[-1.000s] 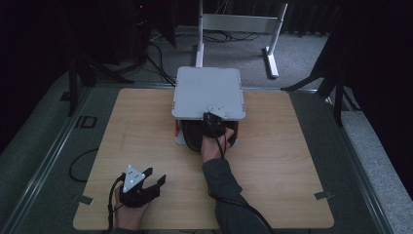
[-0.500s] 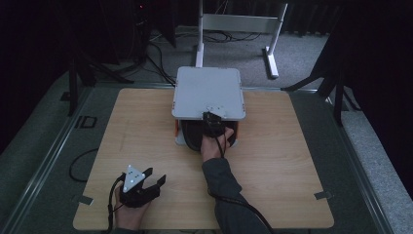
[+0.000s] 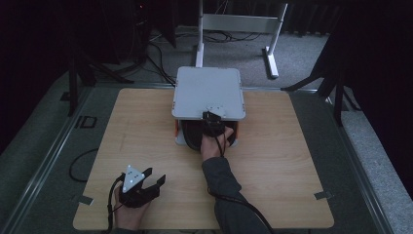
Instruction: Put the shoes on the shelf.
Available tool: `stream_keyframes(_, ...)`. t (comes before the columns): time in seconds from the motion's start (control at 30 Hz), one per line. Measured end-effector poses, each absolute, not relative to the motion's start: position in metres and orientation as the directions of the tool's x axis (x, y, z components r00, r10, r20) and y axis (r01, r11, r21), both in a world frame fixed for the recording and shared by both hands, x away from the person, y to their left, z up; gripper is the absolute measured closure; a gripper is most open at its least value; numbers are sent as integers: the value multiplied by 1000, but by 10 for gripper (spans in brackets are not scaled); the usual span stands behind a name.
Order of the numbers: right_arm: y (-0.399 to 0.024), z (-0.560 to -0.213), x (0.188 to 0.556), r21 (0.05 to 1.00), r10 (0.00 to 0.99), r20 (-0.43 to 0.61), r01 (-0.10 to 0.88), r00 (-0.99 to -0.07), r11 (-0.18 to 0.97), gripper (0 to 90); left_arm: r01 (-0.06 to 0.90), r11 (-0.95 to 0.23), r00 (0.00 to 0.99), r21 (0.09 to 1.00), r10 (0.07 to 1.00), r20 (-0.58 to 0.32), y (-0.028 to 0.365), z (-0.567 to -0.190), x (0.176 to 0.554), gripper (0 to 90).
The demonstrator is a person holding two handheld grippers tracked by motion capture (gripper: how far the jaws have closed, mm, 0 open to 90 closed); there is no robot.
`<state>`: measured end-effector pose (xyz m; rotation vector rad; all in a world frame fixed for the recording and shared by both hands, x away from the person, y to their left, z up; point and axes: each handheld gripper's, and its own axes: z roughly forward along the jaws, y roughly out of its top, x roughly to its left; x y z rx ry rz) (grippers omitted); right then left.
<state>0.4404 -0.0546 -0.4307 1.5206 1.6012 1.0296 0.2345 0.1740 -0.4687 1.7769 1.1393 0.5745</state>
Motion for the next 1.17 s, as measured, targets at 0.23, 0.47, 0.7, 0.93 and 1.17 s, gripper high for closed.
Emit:
stream_keyframes(0.23, -54, -432, 440, 903, 995, 42, 429, -92, 1, 622, 453, -150, 463, 879, 882, -89, 174, -469, 234, 425)
stream_keyframes(0.47, -53, -434, 434, 903, 993, 39, 430, -109, 12, 546, 455, -151, 464, 878, 881, -89, 173, -469, 234, 425)
stream_keyframes(0.7, -57, -435, 422, 905, 992, 36, 425, -118, 18, 493, 458, -153, 462, 876, 882, -88, 172, -470, 235, 424)
stream_keyframes(0.93, -62, -437, 405, 899, 990, 40, 436, -132, 22, 455, 460, -157, 463, 874, 882, -85, 171, -471, 235, 424)
stream_keyframes(1.17, -68, -444, 391, 897, 990, 32, 441, -141, 34, 425, 463, -159, 463, 872, 882, -85, 170, -472, 236, 422)
